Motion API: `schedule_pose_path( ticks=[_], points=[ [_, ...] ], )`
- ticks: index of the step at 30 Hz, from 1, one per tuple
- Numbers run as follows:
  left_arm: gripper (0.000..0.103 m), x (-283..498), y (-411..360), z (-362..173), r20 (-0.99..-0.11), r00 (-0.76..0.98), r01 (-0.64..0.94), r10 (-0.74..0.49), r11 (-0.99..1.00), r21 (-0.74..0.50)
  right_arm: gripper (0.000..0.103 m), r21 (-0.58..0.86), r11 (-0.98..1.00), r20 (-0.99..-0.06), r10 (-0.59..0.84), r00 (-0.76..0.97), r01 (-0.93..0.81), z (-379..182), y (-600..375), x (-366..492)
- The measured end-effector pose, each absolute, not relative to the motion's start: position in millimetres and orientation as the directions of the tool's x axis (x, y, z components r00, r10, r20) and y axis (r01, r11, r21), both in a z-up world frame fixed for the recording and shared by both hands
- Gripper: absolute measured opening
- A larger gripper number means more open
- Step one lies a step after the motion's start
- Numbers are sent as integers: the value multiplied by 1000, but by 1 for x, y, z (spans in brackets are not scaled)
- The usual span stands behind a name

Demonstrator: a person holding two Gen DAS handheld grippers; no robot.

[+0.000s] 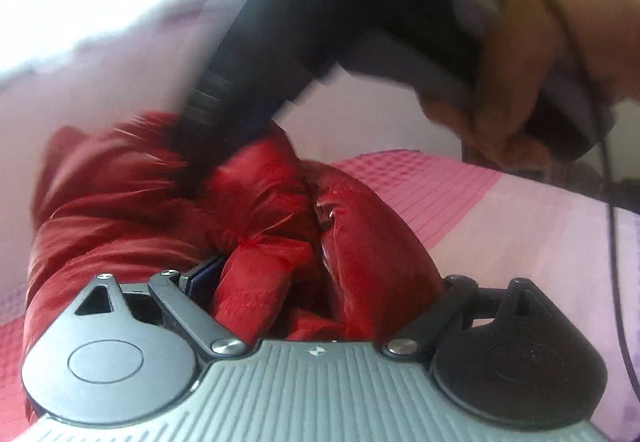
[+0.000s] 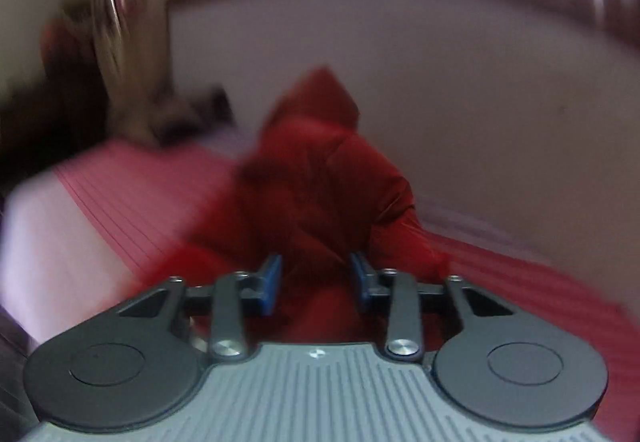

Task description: Fold large clothes

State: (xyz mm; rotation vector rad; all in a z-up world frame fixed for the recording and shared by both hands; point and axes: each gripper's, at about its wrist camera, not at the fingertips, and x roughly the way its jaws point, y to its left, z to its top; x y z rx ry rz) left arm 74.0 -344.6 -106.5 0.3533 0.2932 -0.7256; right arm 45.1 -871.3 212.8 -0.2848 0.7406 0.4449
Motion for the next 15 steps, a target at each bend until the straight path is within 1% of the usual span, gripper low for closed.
schedule_pose_path(
  ticks=[2,3,4,5,6,7,9,10,11,12,13,14,15],
  points=[
    [89,65,-332,-101,-378,709,686,-596,707,172,32,-77,885,-717,271,642,-459,207,-883,46],
    [95,58,-321,-96,-359,696,697,-622,706,128,32,-54,888,-720,282,633,-457,205,-888,43],
    [97,50,-305,-90,-318,687,704,-653,707,70,32,-47,888,-720,287,632,-458,201,-893,42],
    [103,42,-291,-85,-277,698,693,-660,720,28,32,-59,893,-720,271,639,-446,198,-896,38],
    [103,35,-280,-81,-243,712,680,-658,733,5,32,-62,901,-716,260,648,-430,199,-900,32],
    [103,30,-273,-78,-229,723,670,-651,742,4,32,-25,913,-711,270,649,-408,196,-911,31],
    [101,30,-267,-76,-237,730,662,-641,750,8,32,52,925,-695,305,651,-377,187,-926,30],
    [98,33,-269,-77,-243,721,670,-649,742,8,32,88,928,-679,323,660,-363,182,-931,31],
    [84,36,-274,-78,-256,710,682,-656,731,19,32,136,925,-654,352,670,-354,181,-937,28],
    [61,37,-280,-78,-277,683,708,-675,706,26,32,183,922,-635,376,674,-342,179,-940,30],
    [57,39,-292,-81,-294,648,741,-702,671,29,32,236,916,-616,400,679,-326,176,-943,35],
    [55,36,-302,-85,-296,633,759,-715,648,57,32,276,908,-597,418,685,-314,172,-948,34],
    [55,34,-313,-89,-299,638,762,-710,637,115,33,310,902,-582,430,690,-300,168,-953,33]
  ],
)
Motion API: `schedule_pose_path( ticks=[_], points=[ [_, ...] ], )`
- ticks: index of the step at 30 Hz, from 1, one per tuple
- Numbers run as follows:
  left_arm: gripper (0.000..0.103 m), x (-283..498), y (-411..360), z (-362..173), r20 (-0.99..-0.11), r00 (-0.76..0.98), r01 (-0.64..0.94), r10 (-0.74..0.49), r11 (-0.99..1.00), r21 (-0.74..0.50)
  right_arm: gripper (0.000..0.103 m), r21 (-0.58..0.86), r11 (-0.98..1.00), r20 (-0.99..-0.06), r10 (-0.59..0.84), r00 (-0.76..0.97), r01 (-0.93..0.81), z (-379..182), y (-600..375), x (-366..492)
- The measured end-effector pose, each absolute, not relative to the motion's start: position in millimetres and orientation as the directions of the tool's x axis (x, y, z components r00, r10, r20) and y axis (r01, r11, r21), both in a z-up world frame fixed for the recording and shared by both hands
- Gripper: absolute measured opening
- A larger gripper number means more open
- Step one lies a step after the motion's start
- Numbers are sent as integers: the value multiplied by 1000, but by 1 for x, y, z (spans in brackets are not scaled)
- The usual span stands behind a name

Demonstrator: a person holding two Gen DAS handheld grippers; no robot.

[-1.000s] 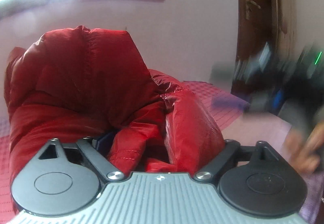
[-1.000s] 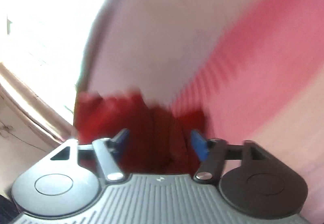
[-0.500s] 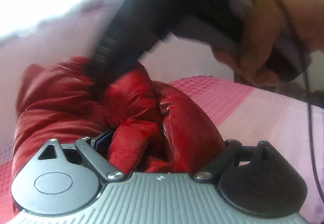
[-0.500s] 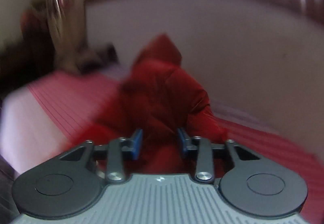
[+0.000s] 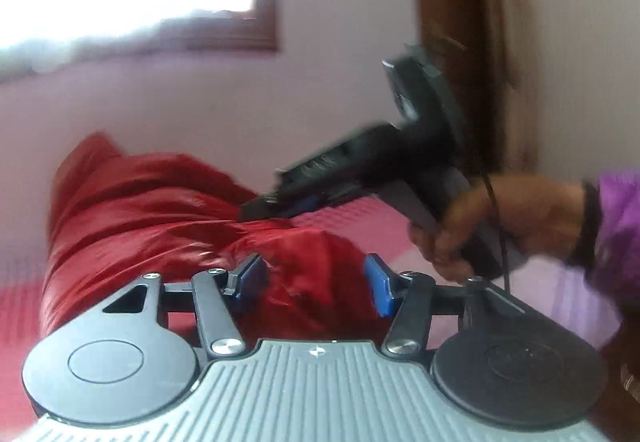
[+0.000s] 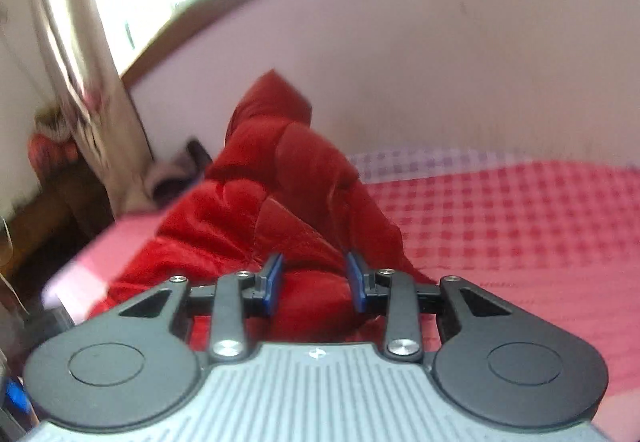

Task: Fold large clothes
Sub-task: 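Press the folded jacket flat with the left tool while the right tool opens beside it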

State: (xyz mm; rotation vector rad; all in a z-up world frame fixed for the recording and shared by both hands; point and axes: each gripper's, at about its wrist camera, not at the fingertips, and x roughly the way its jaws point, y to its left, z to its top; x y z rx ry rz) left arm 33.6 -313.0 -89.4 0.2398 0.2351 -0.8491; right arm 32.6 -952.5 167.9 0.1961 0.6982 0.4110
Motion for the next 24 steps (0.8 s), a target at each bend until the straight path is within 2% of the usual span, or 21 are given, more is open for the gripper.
schedule_pose_path(
  ticks=[1,3,5,6,7,10,12,14,15,18,21,24],
  points=[
    [55,33,-321,-95,-309,640,764,-703,626,157,34,344,894,-571,442,692,-287,164,-958,31],
    [55,38,-330,-105,-312,632,771,-710,614,166,37,420,870,-535,468,703,-259,164,-971,26],
    [57,42,-338,-114,-324,629,775,-706,603,190,62,462,862,-519,453,725,-208,168,-980,22],
    [58,45,-337,-119,-329,631,774,-703,600,202,89,460,870,-527,429,734,-177,168,-987,17],
    [59,45,-338,-121,-330,629,775,-703,596,209,97,453,878,-536,409,738,-157,170,-988,16],
    [61,52,-340,-125,-342,625,778,-702,595,202,96,398,898,-536,394,746,-188,178,-980,10],
    [63,55,-342,-126,-347,623,779,-701,594,200,93,274,934,-528,344,776,-228,184,-963,4],
    [64,58,-343,-128,-350,624,778,-698,594,204,71,113,942,-483,331,811,-317,192,-934,-4],
    [65,58,-344,-128,-352,624,779,-698,593,204,55,54,937,-464,330,822,-345,194,-923,-8],
    [67,59,-354,-129,-354,624,779,-697,592,207,52,-44,903,-464,360,810,-427,190,-895,-5],
    [67,58,-355,-130,-358,619,782,-699,589,203,50,-132,891,-551,298,780,-434,169,-888,11],
    [67,55,-356,-124,-371,614,785,-697,588,193,51,-29,907,-571,329,752,-419,148,-908,22]
  ],
)
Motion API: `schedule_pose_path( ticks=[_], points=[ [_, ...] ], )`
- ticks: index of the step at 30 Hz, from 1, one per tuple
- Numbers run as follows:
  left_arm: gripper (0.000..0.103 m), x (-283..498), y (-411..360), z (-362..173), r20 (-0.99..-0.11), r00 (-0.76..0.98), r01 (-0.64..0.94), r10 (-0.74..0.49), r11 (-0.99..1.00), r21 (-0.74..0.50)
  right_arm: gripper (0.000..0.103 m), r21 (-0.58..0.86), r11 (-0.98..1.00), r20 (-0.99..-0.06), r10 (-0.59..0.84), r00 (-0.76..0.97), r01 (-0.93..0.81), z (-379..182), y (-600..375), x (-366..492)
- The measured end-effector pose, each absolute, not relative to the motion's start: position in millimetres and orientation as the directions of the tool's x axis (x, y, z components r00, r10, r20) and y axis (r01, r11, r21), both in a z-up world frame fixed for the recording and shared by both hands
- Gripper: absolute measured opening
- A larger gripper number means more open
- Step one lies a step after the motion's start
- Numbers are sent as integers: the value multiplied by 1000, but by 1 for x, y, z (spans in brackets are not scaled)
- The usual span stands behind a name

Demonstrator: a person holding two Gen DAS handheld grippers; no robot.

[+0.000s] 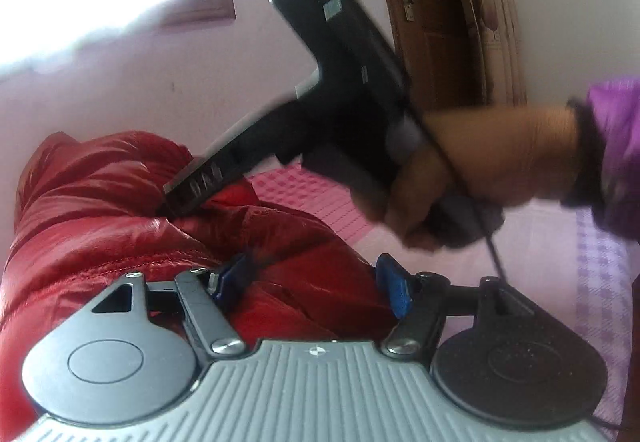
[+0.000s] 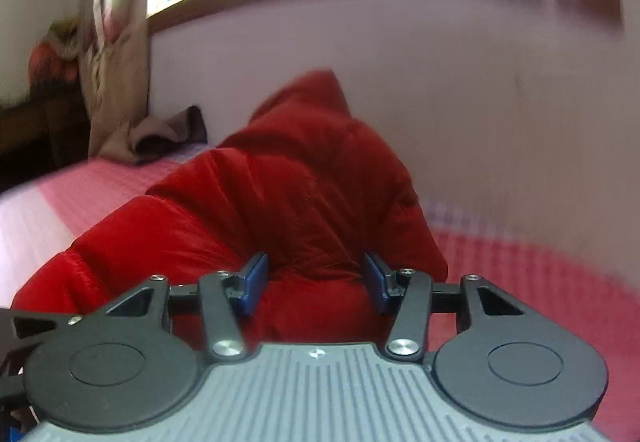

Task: Fold large clothes
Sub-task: 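Press the folded jacket flat with the left tool while the right tool opens beside it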

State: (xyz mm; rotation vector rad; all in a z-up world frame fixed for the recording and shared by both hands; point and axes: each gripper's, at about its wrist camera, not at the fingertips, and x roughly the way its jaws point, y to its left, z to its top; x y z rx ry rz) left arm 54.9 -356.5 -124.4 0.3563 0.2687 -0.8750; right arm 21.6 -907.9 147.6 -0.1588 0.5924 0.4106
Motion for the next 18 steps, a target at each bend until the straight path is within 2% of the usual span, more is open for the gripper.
schedule_pose_path(
  ticks=[5,8,13,18],
  points=[
    [68,59,-349,-109,-397,607,782,-689,606,144,53,101,918,-540,374,754,-383,116,-927,21],
    [73,56,-342,-96,-402,609,777,-684,615,132,53,164,919,-512,389,766,-357,108,-936,17],
    [74,61,-333,-82,-425,623,753,-657,650,101,53,162,923,-486,383,786,-349,97,-937,11],
    [72,80,-333,-90,-478,607,750,-635,656,81,54,143,927,-462,372,805,-346,92,-933,10]
  ],
)
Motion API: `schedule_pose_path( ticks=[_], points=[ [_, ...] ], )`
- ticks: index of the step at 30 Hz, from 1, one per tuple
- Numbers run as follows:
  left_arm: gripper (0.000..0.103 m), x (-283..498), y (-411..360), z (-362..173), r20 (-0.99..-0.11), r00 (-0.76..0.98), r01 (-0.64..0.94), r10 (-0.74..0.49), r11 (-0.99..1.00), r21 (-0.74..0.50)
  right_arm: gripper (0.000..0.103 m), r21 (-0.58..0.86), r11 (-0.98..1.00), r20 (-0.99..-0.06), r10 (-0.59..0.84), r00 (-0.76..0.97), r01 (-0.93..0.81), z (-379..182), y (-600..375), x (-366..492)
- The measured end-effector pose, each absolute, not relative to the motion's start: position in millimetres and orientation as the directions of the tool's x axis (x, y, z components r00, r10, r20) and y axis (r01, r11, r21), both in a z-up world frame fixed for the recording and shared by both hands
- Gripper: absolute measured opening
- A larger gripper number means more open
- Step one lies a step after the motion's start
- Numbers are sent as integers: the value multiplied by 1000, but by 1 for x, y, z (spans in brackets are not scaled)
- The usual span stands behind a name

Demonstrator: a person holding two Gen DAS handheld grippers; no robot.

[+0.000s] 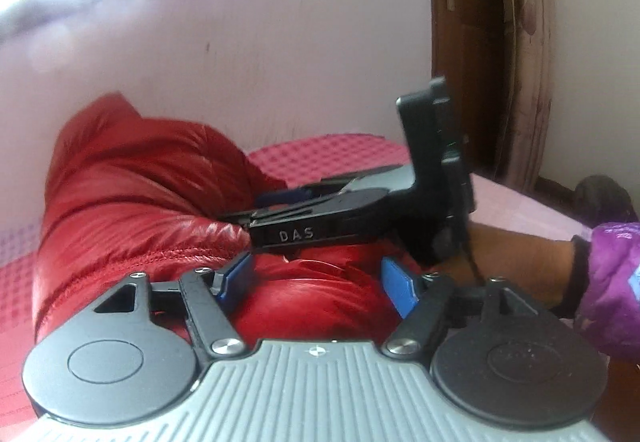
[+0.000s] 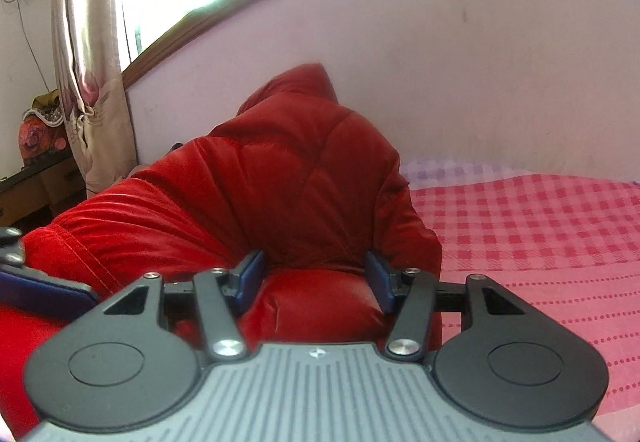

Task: Fold large clothes
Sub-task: 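Press the folded jacket flat with the left tool while the right tool opens beside it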

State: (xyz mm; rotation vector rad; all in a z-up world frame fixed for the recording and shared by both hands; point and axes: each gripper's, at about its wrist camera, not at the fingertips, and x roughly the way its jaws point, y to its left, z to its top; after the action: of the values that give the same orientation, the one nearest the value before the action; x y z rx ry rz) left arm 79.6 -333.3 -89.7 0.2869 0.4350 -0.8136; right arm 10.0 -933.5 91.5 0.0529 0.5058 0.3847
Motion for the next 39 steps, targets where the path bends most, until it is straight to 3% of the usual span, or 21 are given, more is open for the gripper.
schedule_pose_path(
  ticks=[11,23,29,35,37,39],
  points=[
    [73,93,-337,-119,-494,602,753,-627,651,92,57,55,947,-465,306,831,-318,90,-921,9],
    [72,90,-339,-116,-501,605,753,-619,649,108,64,21,956,-474,268,838,-294,89,-916,10],
    [69,78,-327,-88,-492,619,741,-612,662,109,75,14,964,-469,241,849,-266,88,-917,10],
    [75,82,-305,-67,-452,696,675,-558,723,147,93,22,975,-478,203,855,-220,88,-919,12],
    [77,91,-302,-67,-457,713,654,-531,739,161,103,25,979,-483,188,855,-201,88,-920,13],
    [76,99,-303,-71,-471,713,650,-519,742,166,103,58,980,-497,192,846,-188,86,-923,15]
  ],
)
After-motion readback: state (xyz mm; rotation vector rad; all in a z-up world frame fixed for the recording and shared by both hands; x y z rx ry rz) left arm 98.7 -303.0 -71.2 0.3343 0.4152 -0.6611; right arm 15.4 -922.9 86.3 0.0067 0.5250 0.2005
